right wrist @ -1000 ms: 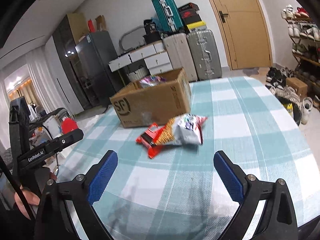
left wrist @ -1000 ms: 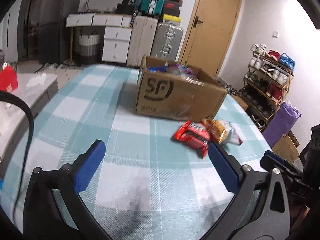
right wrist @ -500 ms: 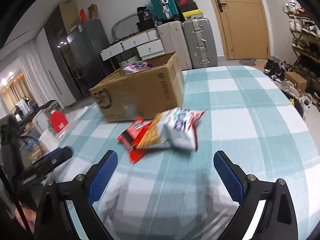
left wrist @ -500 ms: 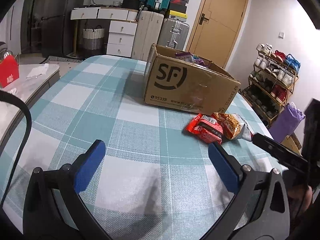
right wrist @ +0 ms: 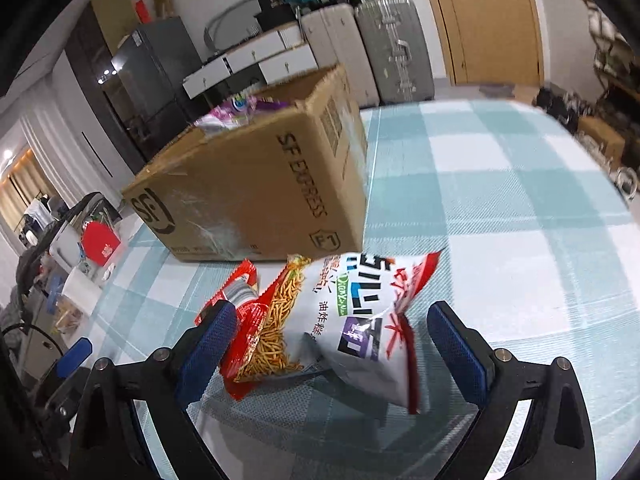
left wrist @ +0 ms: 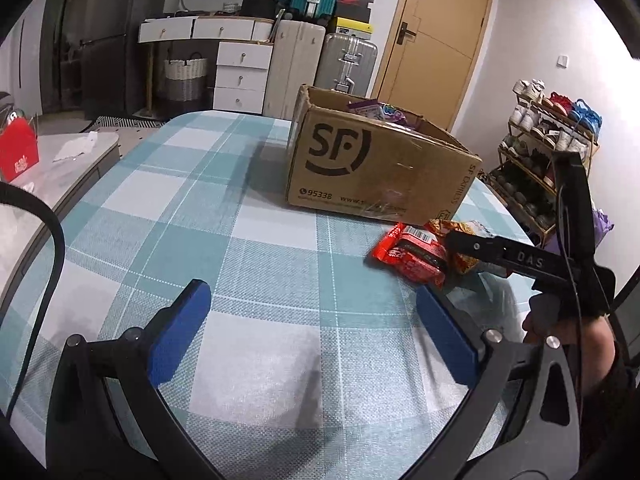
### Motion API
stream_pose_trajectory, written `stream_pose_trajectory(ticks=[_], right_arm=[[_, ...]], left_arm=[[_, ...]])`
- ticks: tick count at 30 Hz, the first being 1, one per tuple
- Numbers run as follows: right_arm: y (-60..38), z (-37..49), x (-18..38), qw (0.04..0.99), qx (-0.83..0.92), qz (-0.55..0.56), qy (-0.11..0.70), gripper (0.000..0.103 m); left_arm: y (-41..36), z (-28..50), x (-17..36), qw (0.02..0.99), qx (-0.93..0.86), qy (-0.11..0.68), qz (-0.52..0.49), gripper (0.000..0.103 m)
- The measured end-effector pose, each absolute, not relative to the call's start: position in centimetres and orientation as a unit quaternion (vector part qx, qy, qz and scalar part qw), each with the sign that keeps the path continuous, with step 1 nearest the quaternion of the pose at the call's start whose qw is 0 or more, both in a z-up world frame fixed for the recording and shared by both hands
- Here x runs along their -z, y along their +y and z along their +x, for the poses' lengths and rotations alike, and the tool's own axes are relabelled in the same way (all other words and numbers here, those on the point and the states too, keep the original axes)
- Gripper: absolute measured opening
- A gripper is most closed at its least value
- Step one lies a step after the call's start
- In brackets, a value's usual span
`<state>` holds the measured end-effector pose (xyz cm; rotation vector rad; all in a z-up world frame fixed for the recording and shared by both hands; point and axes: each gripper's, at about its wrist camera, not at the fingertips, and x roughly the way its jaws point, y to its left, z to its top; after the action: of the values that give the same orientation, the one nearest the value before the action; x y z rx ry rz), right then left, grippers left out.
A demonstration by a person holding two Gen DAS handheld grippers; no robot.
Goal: Organize snacks
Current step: 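Grasp the white noodle snack bag with the right gripper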
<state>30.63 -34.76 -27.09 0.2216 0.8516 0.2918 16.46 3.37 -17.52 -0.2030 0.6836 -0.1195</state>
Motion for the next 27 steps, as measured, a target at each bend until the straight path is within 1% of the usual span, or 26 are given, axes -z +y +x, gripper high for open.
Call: stream_pose_trajectory(ticks=[1,6,9,10,12,13,16,20,27], right_arm=[[-34.8,30.9,27.2,0.892,-0.147,0.111,0.414,0.088],[-35.1,31.1,27.3,0.892,-0.151,0.122,0.408,0.081],[-35.5,30.8,27.3,0.891,-0.163,0.139,0.401,0.067],[-35.8,30.6,27.3,0.891,-0.164,0.146,0.398,0.060],[-36.1,30.4,27.4,0.888,-0.171,0.160,0.395,0.059],[-36.2,30.4,27.3,0.888,-0.175,0.162,0.394,0.057],[-35.8,30.1,27.0,0.890,-0.185,0.153,0.387,0.055],[-36.0,29.3,26.6,0.897,-0.185,0.158,0.368,0.055],[-37.5,29.1,26.9,0.894,-0.167,0.190,0.370,0.055]], left_arm=[[3.3,16.4,17.5,0.936,0.058,0.335,-0.097,0.103],[3.2,16.2,17.4,0.937,0.058,0.333,-0.091,0.103],[3.4,16.4,17.6,0.934,0.060,0.340,-0.096,0.103],[3.5,16.6,17.7,0.932,0.060,0.344,-0.101,0.103],[3.7,16.7,17.8,0.930,0.058,0.349,-0.105,0.103],[3.7,16.8,17.9,0.929,0.058,0.351,-0.105,0.103],[3.3,16.9,18.0,0.929,0.056,0.355,-0.094,0.103],[2.6,17.1,18.0,0.929,0.058,0.357,-0.078,0.103],[2.5,18.0,18.6,0.919,0.077,0.378,-0.082,0.103]])
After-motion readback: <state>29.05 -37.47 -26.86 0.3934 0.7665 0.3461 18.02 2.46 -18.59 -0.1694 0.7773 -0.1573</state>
